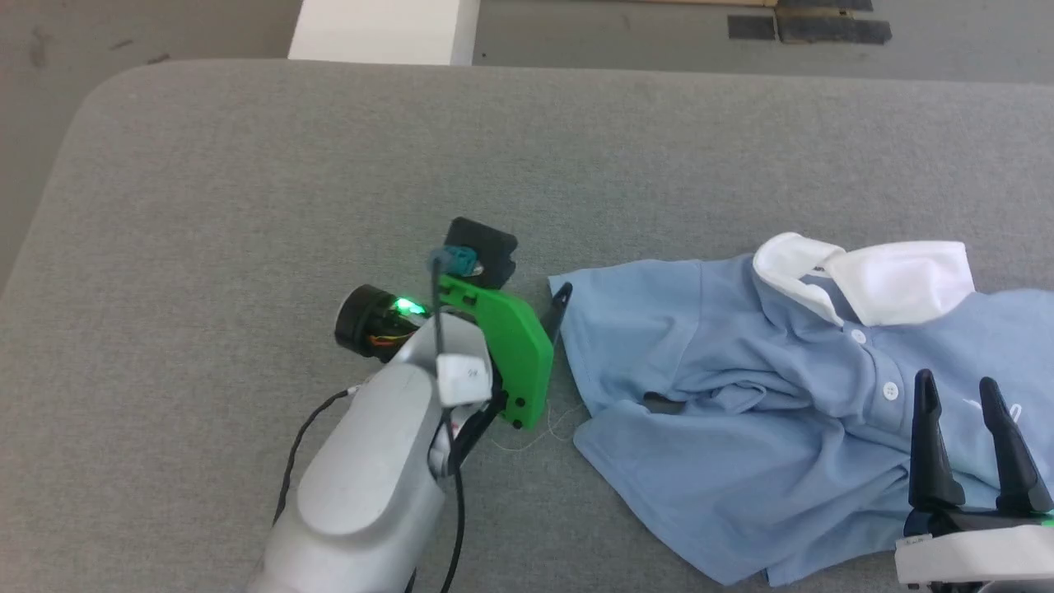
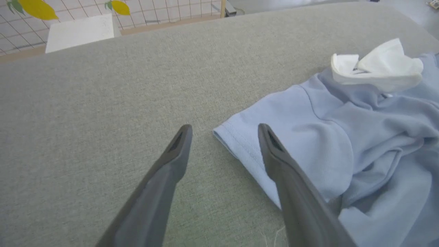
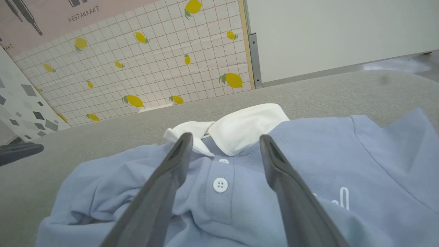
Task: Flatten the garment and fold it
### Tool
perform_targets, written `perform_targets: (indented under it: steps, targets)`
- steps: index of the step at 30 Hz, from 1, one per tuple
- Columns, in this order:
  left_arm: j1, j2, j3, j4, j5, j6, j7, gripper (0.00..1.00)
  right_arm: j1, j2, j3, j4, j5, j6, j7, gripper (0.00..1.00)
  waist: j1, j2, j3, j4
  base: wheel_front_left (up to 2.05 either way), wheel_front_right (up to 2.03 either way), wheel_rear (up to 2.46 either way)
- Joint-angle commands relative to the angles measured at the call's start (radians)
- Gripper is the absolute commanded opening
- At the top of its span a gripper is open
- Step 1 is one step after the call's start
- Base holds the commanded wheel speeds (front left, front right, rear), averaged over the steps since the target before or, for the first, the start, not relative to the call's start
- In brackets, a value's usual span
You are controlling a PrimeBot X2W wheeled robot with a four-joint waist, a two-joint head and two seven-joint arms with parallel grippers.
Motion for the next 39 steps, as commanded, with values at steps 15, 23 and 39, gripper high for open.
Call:
perform_targets:
  steps: [15,23,39]
  targets:
    - [-0.140,-0.005,-0.141,0.255,-0.234,0.153,0.177,1.00,-0.045,0.000,0.018,0.017,0.001,-0.001,-0.002,1.00,0.0000,0.0000,0.078,-0.054,0.00,0.00,0.00]
    - [-0.125,-0.005,-0.199,0.301,-0.424,0.232,0.209,0.00,-0.071,0.000,0.025,0.038,0.006,-0.001,-0.008,1.00,0.0000,0.0000,0.108,-0.082,0.00,0.00,0.00]
    - [-0.105,0.043,-0.152,0.255,-0.523,0.197,-0.136,0.00,-0.037,0.000,0.003,0.071,0.004,-0.001,-0.008,1.00,0.0000,0.0000,-0.012,-0.022,0.00,0.00,0.00]
